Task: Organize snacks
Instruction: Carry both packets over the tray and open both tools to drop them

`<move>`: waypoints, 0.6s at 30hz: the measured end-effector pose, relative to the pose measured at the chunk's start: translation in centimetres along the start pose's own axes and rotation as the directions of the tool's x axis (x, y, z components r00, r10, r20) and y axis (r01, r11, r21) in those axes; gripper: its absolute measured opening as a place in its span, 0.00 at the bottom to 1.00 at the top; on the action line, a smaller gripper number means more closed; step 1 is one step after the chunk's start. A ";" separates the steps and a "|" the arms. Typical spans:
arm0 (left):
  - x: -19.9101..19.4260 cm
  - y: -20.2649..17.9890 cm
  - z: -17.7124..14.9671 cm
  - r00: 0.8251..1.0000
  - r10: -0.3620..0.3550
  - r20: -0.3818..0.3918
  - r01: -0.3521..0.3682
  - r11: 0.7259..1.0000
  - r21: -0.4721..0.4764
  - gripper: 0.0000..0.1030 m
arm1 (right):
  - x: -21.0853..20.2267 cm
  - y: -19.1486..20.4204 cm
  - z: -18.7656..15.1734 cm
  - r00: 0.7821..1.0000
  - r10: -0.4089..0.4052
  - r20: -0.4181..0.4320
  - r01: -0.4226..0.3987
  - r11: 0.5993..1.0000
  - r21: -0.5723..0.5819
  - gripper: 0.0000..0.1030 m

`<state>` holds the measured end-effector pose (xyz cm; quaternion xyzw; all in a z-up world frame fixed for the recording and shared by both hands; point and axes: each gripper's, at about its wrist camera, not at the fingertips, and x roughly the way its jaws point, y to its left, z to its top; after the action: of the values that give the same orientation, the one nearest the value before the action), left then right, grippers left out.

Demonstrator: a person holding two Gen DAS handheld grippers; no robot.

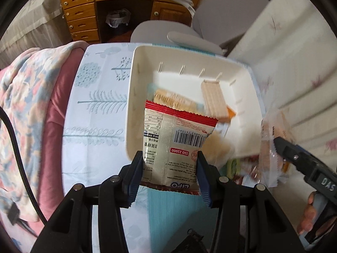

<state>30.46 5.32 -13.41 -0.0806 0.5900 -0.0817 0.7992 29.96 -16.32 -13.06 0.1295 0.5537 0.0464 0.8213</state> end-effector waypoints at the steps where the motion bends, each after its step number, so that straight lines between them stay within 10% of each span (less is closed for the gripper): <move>1: 0.3 -0.2 0.3 1.000 -0.004 0.016 0.004 1.000 -0.010 0.45 | 0.2 -0.2 0.3 1.000 0.000 0.003 0.000 1.000 -0.004 0.80; 8: 1.7 -1.2 1.1 0.994 0.007 0.106 -0.003 0.999 -0.042 0.50 | 2.5 -1.9 2.6 0.998 0.022 0.060 -0.020 0.999 -0.034 0.83; 11: 2.2 -1.5 0.8 0.991 0.016 0.131 -0.009 0.999 -0.049 0.70 | 3.3 -2.2 3.0 0.999 0.024 0.049 -0.022 0.999 -0.048 0.87; 18: 1.8 -1.5 -0.1 0.990 0.023 0.142 -0.014 0.998 -0.062 0.70 | 4.0 -3.5 2.8 0.999 0.029 0.036 -0.029 1.000 0.005 0.88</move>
<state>30.87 3.40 -14.80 -0.1051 0.5344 -0.0504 0.8372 33.83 -19.31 -16.55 0.1404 0.5369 0.0543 0.8301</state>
